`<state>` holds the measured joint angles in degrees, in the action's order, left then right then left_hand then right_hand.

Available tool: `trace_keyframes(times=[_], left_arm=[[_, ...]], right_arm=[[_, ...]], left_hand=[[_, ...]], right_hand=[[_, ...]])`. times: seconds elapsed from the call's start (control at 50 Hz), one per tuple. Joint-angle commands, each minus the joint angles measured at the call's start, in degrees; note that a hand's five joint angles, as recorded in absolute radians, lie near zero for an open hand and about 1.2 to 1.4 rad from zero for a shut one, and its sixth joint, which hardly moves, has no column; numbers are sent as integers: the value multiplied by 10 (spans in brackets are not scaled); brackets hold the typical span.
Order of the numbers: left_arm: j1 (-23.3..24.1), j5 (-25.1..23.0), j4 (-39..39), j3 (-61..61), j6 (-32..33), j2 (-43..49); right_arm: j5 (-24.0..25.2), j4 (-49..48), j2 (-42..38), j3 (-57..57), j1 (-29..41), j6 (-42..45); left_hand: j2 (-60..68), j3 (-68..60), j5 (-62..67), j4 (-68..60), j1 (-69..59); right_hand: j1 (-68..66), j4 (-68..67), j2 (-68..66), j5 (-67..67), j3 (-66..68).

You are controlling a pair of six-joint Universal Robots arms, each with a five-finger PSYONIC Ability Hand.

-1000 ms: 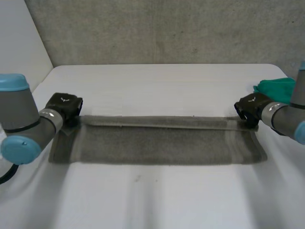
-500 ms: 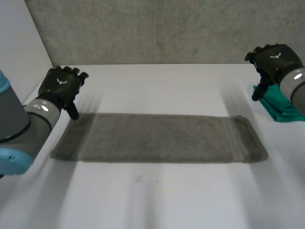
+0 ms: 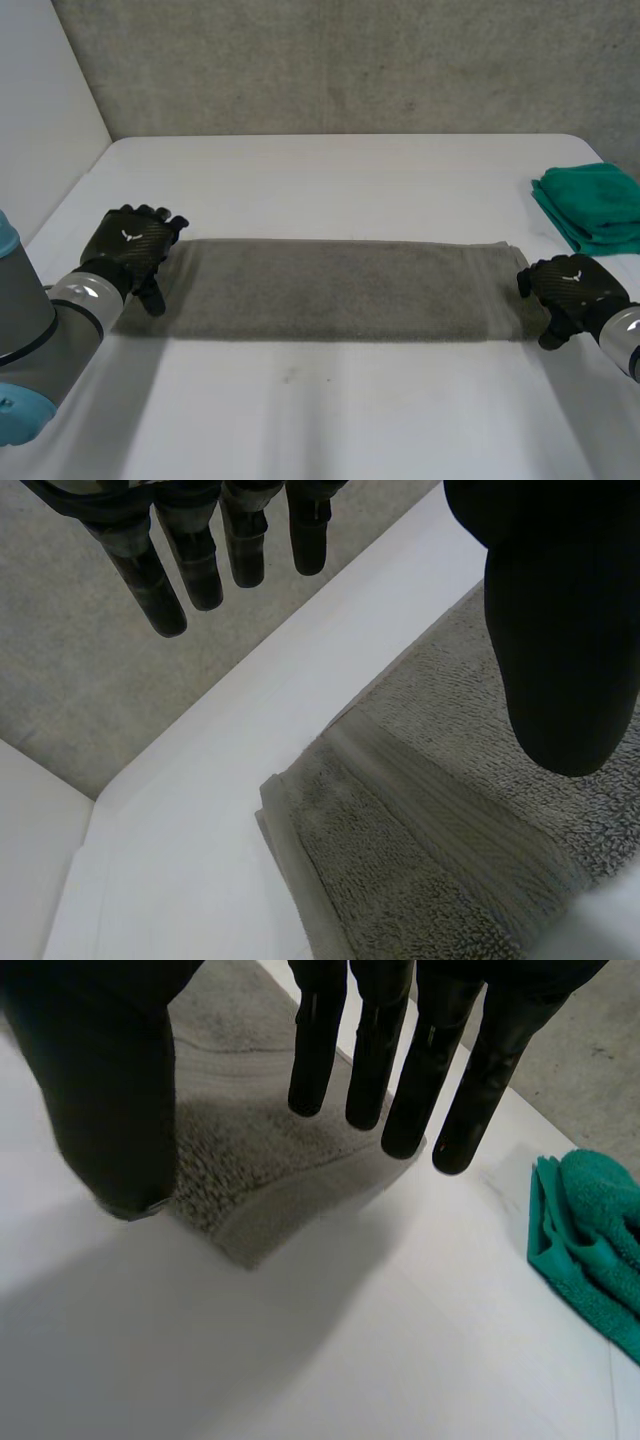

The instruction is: Fold the laundry.

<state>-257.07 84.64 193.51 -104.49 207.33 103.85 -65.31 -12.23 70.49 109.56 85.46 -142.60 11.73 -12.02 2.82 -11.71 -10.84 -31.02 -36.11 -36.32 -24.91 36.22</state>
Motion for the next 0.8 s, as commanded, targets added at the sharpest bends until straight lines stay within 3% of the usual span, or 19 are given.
trace_keyframes(times=[0.02, 0.06, 0.12, 0.28, 0.4, 0.54, 0.6, 0.68, 0.8], left_arm=[[5, 1, -1, -2, 0, 1], [4, 1, -1, -2, 0, 0], [3, 1, -1, -2, 0, 1], [5, 2, -1, -3, 0, 0], [4, 4, -2, -5, 0, 0], [3, 3, -2, -10, 0, -3], [3, 3, -2, -10, 0, -6], [4, 4, -2, -10, 0, -8], [3, 4, -2, -10, -3, -24]], right_arm=[[17, -21, -51, -28, 0, 0], [18, -19, -61, -34, 0, 0], [21, -15, -66, -39, -1, -2], [28, -15, -56, -42, -42, 0], [27, -12, -20, -54, -143, 14], [19, -3, 3, -65, -211, 126], [25, 2, 24, -71, -176, 138], [19, -13, 64, -96, -58, 94], [19, -52, 62, -147, 137, 15]], left_hand=[[-17, 20, -28, 17, 8], [-17, 20, -28, 17, 8], [-17, 20, -28, 17, 8], [-17, 20, -28, 17, 8], [-17, 20, -28, 17, 8], [-17, 20, -28, 17, 8], [-17, 20, -28, 17, 8], [-17, 20, -28, 17, 8], [-17, 20, -28, 17, 8]], right_hand=[[-155, -105, -102, -117, 103], [-167, -116, -114, -128, 115], [-489, -438, -436, -450, 437], [-490, -439, -437, -451, 438], [-490, -439, -437, -451, 438], [-490, -439, -437, -451, 438], [-490, -439, -437, -451, 438], [-490, -439, -437, -451, 438], [-490, -439, -437, -451, 438]])
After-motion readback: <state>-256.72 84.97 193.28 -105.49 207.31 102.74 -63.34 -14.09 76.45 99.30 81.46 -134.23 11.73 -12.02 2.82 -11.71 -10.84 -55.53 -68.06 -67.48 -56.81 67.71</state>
